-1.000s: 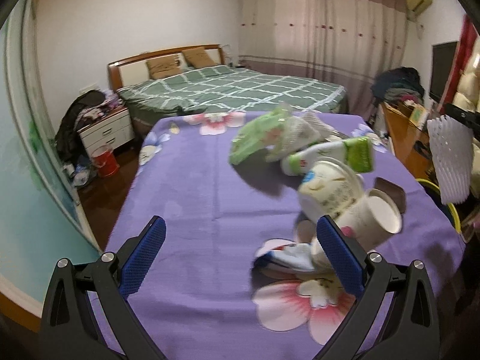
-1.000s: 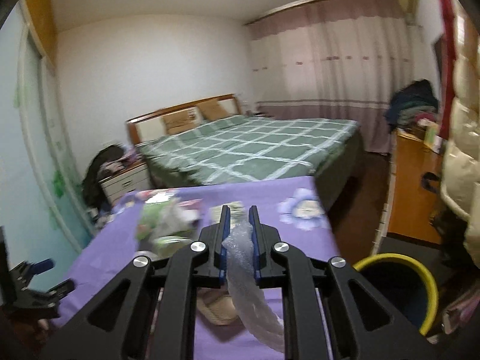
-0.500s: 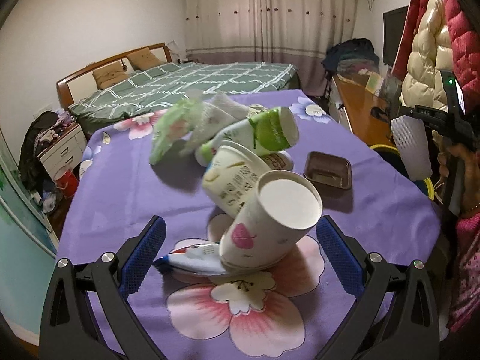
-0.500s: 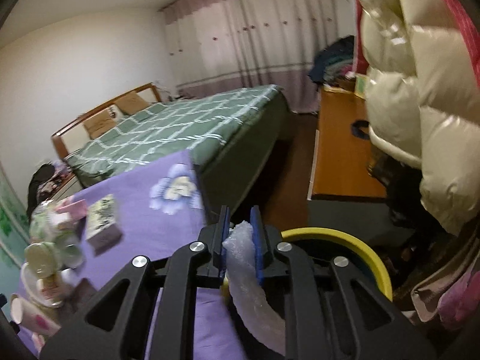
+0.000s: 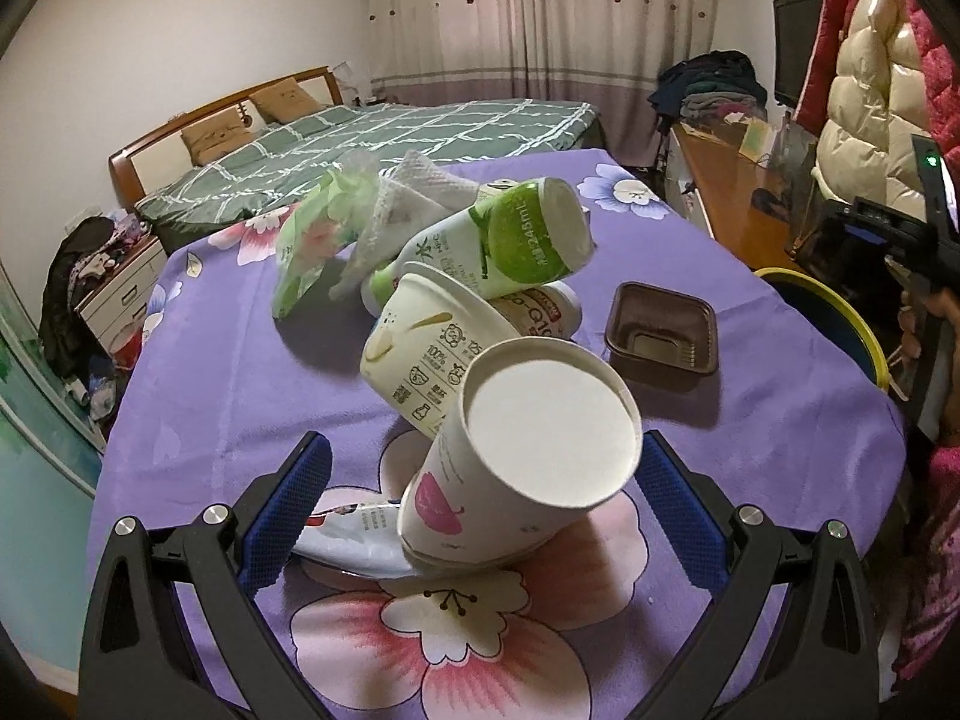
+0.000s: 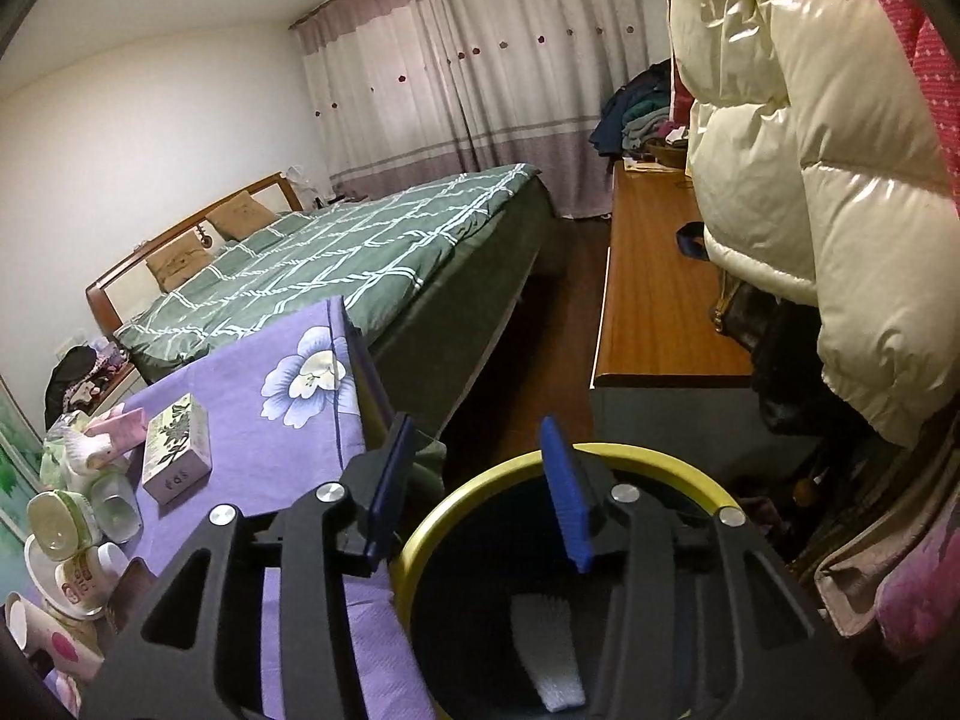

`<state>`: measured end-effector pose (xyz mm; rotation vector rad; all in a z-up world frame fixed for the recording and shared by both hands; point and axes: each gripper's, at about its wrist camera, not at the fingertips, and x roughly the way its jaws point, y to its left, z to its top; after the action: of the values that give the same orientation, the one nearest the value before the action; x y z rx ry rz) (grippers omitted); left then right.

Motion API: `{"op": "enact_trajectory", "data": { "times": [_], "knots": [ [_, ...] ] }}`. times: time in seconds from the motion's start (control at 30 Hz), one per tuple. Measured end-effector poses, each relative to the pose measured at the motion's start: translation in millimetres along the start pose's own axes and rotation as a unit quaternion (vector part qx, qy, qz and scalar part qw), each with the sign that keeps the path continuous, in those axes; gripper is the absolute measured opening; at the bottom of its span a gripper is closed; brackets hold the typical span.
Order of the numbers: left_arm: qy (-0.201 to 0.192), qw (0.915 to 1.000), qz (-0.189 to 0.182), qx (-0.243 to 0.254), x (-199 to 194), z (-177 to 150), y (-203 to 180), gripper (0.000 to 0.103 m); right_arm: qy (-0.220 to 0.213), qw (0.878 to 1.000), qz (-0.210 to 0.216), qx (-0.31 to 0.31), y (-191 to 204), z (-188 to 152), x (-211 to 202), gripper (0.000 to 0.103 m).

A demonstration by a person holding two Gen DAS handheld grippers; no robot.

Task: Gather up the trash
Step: 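Carry the plastic wrap over the yellow bin and open the right gripper, then grasp the white paper cup with the left gripper and drop it into the bin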

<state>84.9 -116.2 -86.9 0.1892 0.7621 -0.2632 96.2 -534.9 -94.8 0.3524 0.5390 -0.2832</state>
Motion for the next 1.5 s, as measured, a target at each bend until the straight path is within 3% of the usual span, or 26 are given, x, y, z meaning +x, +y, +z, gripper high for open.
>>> {"op": "enact_trajectory", "data": {
  "times": [0.17, 0.37, 0.7, 0.97, 1.23, 1.5],
  "knots": [
    [-0.003, 0.9999, 0.000, 0.011, 0.7, 1.4, -3.5, 0.090, 0.000, 1.000, 0.006, 0.001, 1.6, -1.0, -1.9, 0.043],
    [-0.002, 0.9995, -0.027, 0.016, 2.0, 2.1, -8.2, 0.063, 0.002, 1.000, 0.012, 0.002, 3.1, -4.0, -3.6, 0.043],
    [-0.016, 0.9981, -0.049, 0.034, -15.5, 8.3, -21.9, 0.062, -0.013, 1.000, 0.010, 0.005, -6.2, -6.2, -24.8, 0.043],
    [-0.021, 0.9923, -0.103, 0.065, -20.9, 28.9, -58.7, 0.062, -0.030, 1.000, -0.008, 0.003, -23.8, -14.4, -54.3, 0.044],
    [-0.036, 0.9761, -0.170, 0.130, -11.6, 68.0, -140.8, 0.062, -0.050, 0.998, -0.033, 0.016, -50.3, -23.5, -85.1, 0.045],
    [-0.024, 0.9560, -0.235, 0.174, 17.9, 101.5, -234.7, 0.062, -0.067, 0.995, -0.059, 0.038, -80.2, -34.3, -108.0, 0.048]
  ]
}}
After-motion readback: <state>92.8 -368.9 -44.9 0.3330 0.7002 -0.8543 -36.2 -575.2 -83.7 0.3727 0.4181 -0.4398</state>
